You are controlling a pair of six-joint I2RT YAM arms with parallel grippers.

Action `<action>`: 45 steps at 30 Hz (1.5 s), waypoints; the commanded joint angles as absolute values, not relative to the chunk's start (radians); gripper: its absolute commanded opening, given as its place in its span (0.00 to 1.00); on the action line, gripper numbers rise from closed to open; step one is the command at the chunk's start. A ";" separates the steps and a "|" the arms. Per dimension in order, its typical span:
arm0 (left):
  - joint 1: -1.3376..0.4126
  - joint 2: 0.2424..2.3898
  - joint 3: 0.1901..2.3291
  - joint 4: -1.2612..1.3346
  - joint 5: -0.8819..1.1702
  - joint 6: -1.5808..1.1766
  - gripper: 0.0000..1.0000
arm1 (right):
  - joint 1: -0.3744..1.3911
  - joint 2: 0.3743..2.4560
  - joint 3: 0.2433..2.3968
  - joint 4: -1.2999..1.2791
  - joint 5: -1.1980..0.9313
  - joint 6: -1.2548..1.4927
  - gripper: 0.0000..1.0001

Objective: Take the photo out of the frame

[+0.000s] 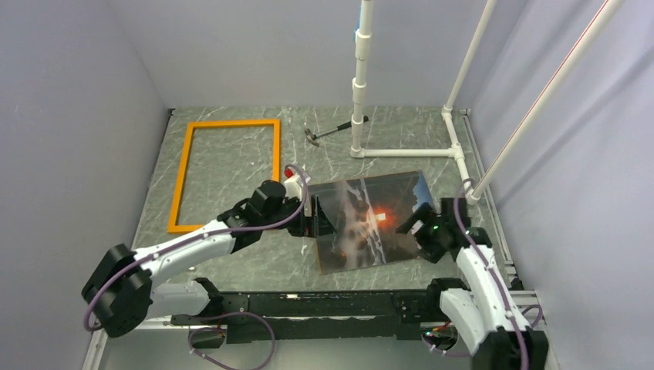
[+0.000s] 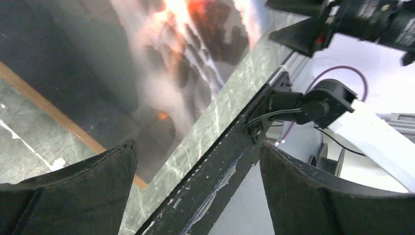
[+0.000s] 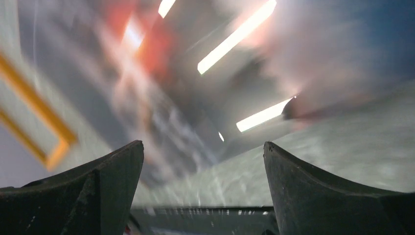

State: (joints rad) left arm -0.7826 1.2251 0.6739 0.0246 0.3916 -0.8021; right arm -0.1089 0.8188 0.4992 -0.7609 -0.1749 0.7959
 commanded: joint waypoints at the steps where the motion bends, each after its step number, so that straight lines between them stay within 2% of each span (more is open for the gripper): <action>1: -0.783 1.123 0.614 0.053 0.420 -0.790 0.96 | 0.247 0.717 0.427 -0.621 -0.377 0.910 0.93; 4: -0.777 1.065 0.582 0.030 0.395 -0.787 0.96 | 0.483 0.716 0.433 -0.582 -0.215 0.891 0.95; 7: -0.758 1.011 0.563 -0.020 0.353 -0.777 0.96 | 0.670 0.855 0.454 -0.531 -0.093 0.931 0.95; 11: -0.735 0.942 0.548 -0.067 0.322 -0.773 0.97 | 0.832 0.902 0.412 -0.412 0.009 1.294 0.93; 13: -0.731 0.919 0.549 -0.092 0.314 -0.776 0.97 | 0.936 0.870 0.373 -0.354 0.094 1.498 0.89; 15: -0.729 0.897 0.540 -0.095 0.315 -0.788 0.97 | 0.994 0.860 0.375 -0.411 0.181 1.664 0.88; 17: -0.730 0.873 0.525 -0.077 0.325 -0.806 0.97 | 1.013 0.873 0.389 -0.476 0.238 1.745 0.88; 27: -0.728 0.769 0.528 -0.175 0.297 -0.788 0.97 | 1.084 0.974 0.310 -0.353 0.320 2.039 0.85; 45: -0.726 0.795 0.508 -0.144 0.318 -0.797 0.98 | 1.084 0.894 0.276 -0.319 0.397 2.080 0.82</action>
